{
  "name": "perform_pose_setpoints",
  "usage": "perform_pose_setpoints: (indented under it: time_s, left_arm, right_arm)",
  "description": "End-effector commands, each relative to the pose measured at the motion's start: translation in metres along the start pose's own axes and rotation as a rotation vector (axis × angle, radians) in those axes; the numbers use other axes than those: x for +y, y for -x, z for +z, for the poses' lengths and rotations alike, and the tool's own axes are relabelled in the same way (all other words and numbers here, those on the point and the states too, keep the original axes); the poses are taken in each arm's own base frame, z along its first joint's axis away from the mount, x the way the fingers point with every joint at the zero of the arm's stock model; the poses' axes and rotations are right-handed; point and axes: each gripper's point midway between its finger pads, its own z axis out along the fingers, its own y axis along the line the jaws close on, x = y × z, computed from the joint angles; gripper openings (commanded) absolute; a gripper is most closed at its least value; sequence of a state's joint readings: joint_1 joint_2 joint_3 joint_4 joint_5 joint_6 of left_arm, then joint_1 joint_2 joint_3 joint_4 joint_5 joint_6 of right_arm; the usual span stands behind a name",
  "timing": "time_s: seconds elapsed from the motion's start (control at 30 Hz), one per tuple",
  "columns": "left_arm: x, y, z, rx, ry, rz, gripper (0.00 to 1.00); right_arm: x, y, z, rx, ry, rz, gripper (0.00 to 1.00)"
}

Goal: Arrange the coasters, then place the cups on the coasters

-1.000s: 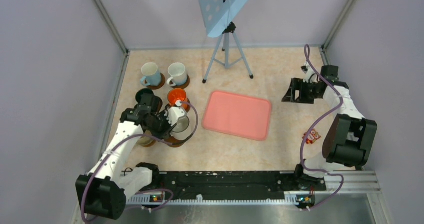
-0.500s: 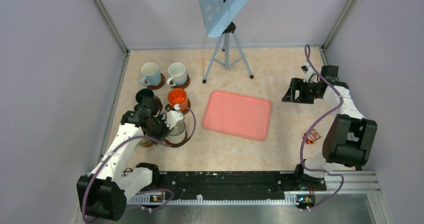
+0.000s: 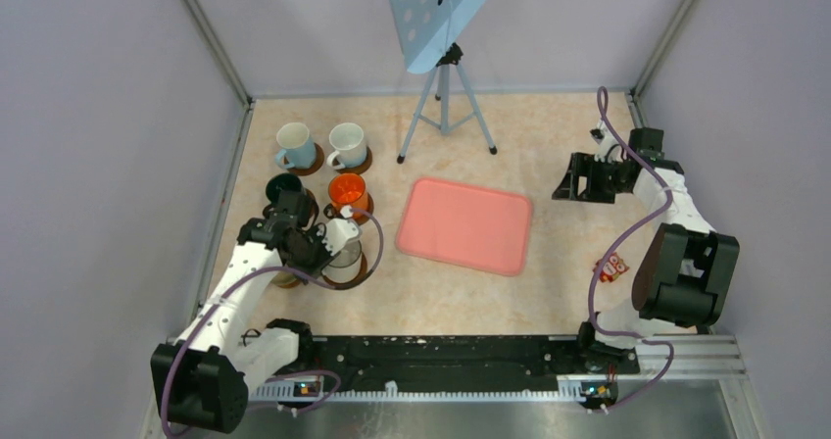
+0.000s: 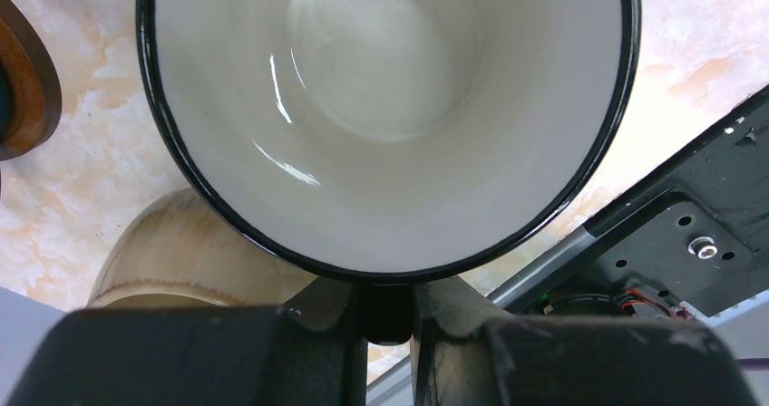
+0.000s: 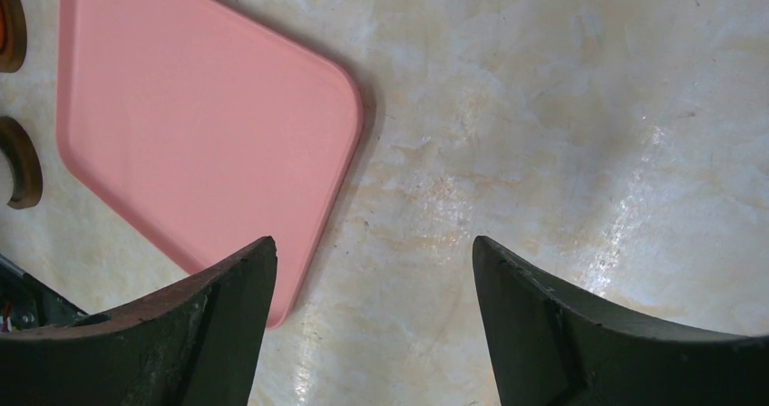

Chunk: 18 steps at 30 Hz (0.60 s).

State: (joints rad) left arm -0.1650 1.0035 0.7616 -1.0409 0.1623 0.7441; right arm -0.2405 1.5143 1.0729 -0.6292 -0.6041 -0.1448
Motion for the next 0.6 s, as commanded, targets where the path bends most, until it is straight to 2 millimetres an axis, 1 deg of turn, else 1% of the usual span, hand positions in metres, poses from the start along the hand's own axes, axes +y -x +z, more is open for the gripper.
perform_pose_setpoints:
  time_s: [0.0, 0.1, 0.23, 0.27, 0.33, 0.43, 0.57]
  left_arm:
    - [0.0037, 0.0086, -0.0019, -0.048, 0.014, 0.024, 0.23]
    - [0.0007, 0.0087, -0.003, -0.055, 0.002, 0.031, 0.29]
    - [-0.0007, 0.0071, -0.0034, -0.047, -0.003, 0.034, 0.32]
    - [-0.0009, 0.0065, -0.0037, -0.044, -0.004, 0.033, 0.35]
    - [-0.0018, 0.0055, -0.0043, -0.039, -0.008, 0.033, 0.37]
    - [-0.0022, 0.0055, -0.0063, -0.038, -0.01, 0.036, 0.4]
    - [-0.006, 0.0066, -0.0102, -0.038, -0.033, 0.04, 0.4]
  right_arm:
    - [0.0, 0.0083, -0.0038, -0.038, 0.007, -0.007, 0.78]
    - [-0.0004, 0.0081, -0.0033, -0.037, 0.007, -0.008, 0.78]
    - [-0.0005, 0.0068, -0.0025, -0.034, 0.008, -0.007, 0.78]
    - [-0.001, 0.0071, -0.0022, -0.035, 0.008, -0.007, 0.78]
    - [-0.0011, 0.0071, -0.0017, -0.035, 0.008, -0.007, 0.78]
    - [-0.0014, 0.0067, -0.0013, -0.034, 0.009, -0.006, 0.78]
    - [-0.0019, 0.0073, -0.0005, -0.035, 0.01, -0.008, 0.78]
